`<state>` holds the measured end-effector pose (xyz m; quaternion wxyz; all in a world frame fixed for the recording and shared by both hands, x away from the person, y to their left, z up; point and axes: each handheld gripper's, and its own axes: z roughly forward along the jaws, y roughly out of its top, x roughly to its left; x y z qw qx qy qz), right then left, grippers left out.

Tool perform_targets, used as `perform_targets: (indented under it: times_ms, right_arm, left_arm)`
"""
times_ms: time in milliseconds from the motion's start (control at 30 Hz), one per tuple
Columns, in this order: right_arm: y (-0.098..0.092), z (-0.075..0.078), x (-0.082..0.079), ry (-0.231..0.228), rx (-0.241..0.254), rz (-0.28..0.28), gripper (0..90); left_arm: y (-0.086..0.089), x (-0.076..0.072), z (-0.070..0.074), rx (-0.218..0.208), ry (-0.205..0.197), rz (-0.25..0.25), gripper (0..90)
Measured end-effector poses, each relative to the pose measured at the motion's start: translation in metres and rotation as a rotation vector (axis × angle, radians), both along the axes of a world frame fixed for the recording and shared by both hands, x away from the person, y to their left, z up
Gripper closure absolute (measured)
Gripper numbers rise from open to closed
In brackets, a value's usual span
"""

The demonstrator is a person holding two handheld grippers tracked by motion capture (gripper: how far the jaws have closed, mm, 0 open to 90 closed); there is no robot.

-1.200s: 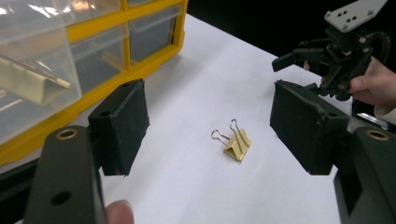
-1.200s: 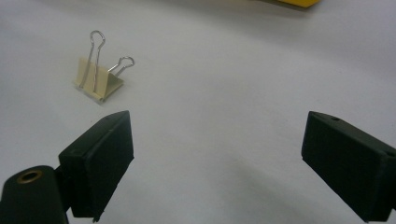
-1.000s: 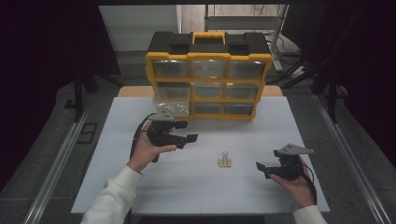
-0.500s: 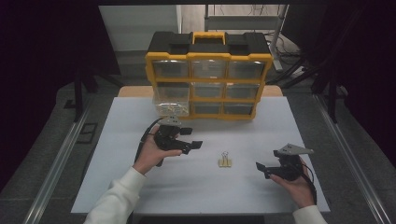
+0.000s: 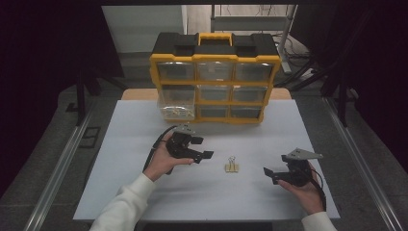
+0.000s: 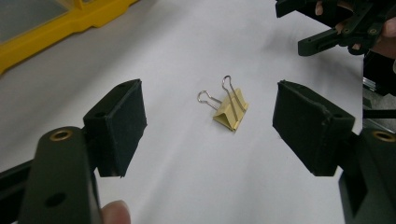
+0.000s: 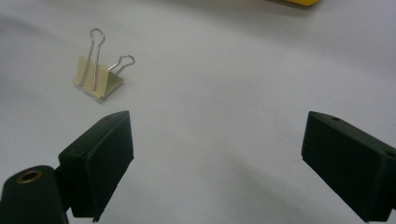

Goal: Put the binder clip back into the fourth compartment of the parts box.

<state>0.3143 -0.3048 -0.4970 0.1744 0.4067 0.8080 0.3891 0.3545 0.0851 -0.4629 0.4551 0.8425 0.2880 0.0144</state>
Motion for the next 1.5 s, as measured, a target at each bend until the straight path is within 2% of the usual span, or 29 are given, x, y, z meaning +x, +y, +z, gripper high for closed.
perform_targets:
  times_ms: [1500]
  right_arm:
    - [-0.001,0.001,0.000,-0.003,0.009,0.004,9.5]
  left_arm:
    - [-0.075,0.025,-0.034,0.080,0.094,-0.099,26.8]
